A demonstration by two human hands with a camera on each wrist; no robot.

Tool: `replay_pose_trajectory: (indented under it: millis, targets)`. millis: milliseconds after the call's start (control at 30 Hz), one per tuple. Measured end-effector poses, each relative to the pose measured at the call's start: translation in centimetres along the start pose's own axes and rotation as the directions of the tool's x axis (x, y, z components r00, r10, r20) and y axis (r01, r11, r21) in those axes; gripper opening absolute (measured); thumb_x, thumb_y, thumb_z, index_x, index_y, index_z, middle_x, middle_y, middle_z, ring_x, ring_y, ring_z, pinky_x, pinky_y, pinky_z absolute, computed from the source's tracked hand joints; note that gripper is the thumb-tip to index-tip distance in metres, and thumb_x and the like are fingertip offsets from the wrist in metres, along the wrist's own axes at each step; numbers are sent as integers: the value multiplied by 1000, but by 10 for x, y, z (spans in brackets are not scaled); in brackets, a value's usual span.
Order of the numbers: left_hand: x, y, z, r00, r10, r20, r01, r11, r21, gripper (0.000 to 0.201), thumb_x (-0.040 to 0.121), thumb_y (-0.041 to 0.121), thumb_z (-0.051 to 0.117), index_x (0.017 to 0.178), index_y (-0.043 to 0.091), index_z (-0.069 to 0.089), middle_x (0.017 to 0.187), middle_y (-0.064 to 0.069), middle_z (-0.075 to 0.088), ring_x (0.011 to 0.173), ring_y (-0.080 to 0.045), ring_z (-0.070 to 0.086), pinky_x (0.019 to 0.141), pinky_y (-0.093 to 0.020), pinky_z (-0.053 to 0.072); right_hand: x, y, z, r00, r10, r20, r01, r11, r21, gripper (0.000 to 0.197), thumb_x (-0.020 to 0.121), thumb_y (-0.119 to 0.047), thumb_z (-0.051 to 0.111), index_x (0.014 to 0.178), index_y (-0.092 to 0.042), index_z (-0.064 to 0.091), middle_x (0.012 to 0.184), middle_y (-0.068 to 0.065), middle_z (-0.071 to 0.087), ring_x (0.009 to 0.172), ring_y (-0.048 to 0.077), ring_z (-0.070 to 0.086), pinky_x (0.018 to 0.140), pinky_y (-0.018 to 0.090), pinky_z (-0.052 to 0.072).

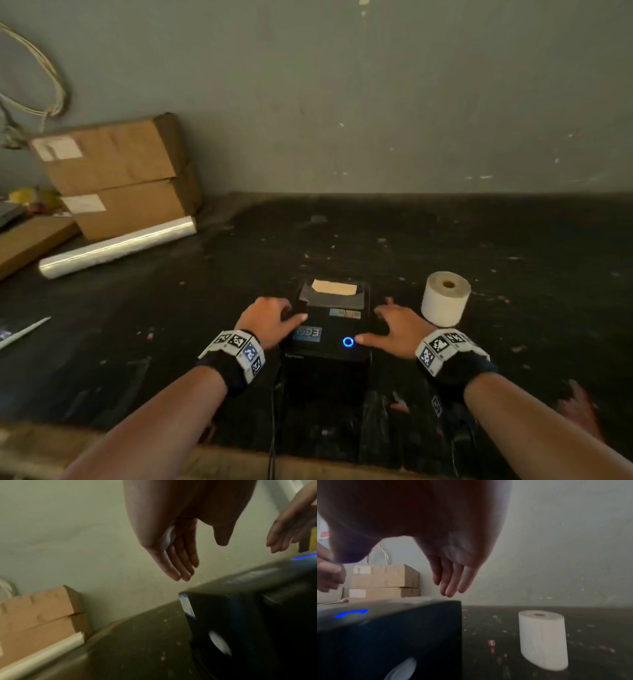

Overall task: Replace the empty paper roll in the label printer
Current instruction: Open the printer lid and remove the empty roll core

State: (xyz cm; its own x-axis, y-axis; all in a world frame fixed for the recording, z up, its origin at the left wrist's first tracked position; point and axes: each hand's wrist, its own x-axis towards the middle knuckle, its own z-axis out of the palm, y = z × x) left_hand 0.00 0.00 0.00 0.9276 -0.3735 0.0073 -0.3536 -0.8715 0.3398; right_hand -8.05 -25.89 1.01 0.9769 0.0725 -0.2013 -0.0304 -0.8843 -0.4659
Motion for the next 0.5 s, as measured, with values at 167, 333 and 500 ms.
replay_pose_trajectory:
  millis: [167, 333, 500]
  targets:
    - [-36, -6, 35, 999, -23, -48, 21, 999, -32, 49, 84, 58, 53, 115, 20, 58, 110, 0, 63, 95, -14, 61, 84, -35, 54, -15, 11, 48, 999, -9, 37, 4, 990, 140, 95, 71, -65, 64, 143, -19, 25, 145, 6, 43, 129, 19, 45, 106, 34, 39]
    - [-54, -4, 51, 996, -43, -81, 33, 992, -120, 66, 83, 52, 59, 135, 15, 43, 136, -3, 50, 120, -19, 53, 100, -35, 46, -26, 10, 71, 999, 29, -39, -19, 969, 248, 94, 75, -52, 69, 144, -17, 16, 147, 8, 41, 130, 21, 45, 105, 33, 39]
    - [-52, -4, 55, 996, -88, 24, 91, 975, -202, 87, 78, 51, 66, 144, 12, 26, 145, -8, 42, 130, -22, 45, 107, -36, 39, -18, 12, 85, 994, 91, -63, -70, 956, 284, 98, 77, -47, 69, 147, -13, 10, 148, 9, 39, 132, 22, 44, 106, 33, 38]
